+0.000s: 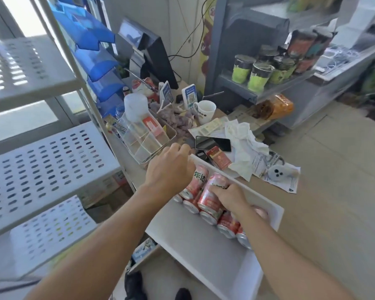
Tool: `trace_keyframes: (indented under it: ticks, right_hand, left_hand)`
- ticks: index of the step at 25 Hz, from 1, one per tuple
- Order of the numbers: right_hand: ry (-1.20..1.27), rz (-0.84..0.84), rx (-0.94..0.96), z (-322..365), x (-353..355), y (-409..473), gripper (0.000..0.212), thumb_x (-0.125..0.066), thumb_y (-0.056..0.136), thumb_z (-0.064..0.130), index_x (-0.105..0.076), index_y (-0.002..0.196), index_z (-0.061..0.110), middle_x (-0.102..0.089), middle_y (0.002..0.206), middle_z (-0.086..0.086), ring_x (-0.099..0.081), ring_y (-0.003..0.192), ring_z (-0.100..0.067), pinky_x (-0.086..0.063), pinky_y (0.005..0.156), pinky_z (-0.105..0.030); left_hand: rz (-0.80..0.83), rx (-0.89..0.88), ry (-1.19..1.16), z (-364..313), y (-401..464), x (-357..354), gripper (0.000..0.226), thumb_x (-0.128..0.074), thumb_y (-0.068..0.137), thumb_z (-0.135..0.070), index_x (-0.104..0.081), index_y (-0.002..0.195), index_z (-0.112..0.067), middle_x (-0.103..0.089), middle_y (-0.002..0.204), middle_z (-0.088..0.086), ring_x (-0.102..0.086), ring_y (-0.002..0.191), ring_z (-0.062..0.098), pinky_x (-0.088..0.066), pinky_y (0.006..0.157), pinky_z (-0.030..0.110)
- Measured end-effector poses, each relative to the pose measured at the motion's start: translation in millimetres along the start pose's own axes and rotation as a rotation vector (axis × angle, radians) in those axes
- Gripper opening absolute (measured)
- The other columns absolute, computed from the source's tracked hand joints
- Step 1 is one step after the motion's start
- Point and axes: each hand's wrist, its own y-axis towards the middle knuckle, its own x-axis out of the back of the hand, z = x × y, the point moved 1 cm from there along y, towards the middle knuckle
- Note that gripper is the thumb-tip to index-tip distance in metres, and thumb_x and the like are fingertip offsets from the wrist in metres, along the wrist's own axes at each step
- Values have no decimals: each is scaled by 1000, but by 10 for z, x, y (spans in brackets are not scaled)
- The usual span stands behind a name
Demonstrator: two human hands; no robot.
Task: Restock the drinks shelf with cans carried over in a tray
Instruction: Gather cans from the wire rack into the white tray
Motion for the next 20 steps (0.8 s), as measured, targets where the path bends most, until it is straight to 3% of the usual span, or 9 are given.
trace_keyframes:
  ticks: [10, 13, 16, 18, 20]
  right_hand:
    - [-28, 40, -73, 10, -38, 68, 56, -66, 81, 55, -57, 113, 10, -63, 109, -7, -63, 99, -27, -51, 93, -43]
    - [-42, 83, -90, 6, 52, 49, 45, -60, 85, 49, -63, 108, 10, -67, 98, -5, -67, 91, -25, -55, 90, -46]
    - [-354, 40, 75, 149, 192, -142, 34, -55, 89, 41, -62, 103, 10, -66, 100, -6, -62, 88, -22, -51, 80, -35]
    - [-515, -29, 261, 342, 245, -307, 34, -52, 94, 35, -56, 119, 12, -60, 114, -7, -58, 97, -22, -46, 80, -32]
    - [-491, -51, 419, 599, 255, -481, 46, -50, 96, 36, -48, 137, 15, -55, 128, -5, -54, 114, -22, -46, 92, -35]
  left_hand:
    - [-7, 26, 12, 102, -35, 75, 28, -46, 96, -38, -54, 118, -23, -59, 114, -4, -57, 98, 18, -55, 74, 37]
    - [0, 21, 35, 101, -61, 62, 27, -45, 96, -39, -54, 117, -24, -60, 113, -4, -58, 96, 18, -57, 73, 38]
    - [-13, 28, 39, 107, -74, 72, 27, -45, 96, -39, -54, 115, -24, -61, 111, -4, -58, 94, 17, -57, 72, 39]
    - [-34, 37, 47, 121, -69, 112, 25, -45, 96, -39, -55, 113, -24, -61, 108, -5, -58, 91, 17, -57, 72, 38]
    - [-66, 55, 62, 155, -66, 191, 23, -46, 96, -40, -54, 110, -24, -61, 106, -5, -58, 90, 16, -57, 71, 38]
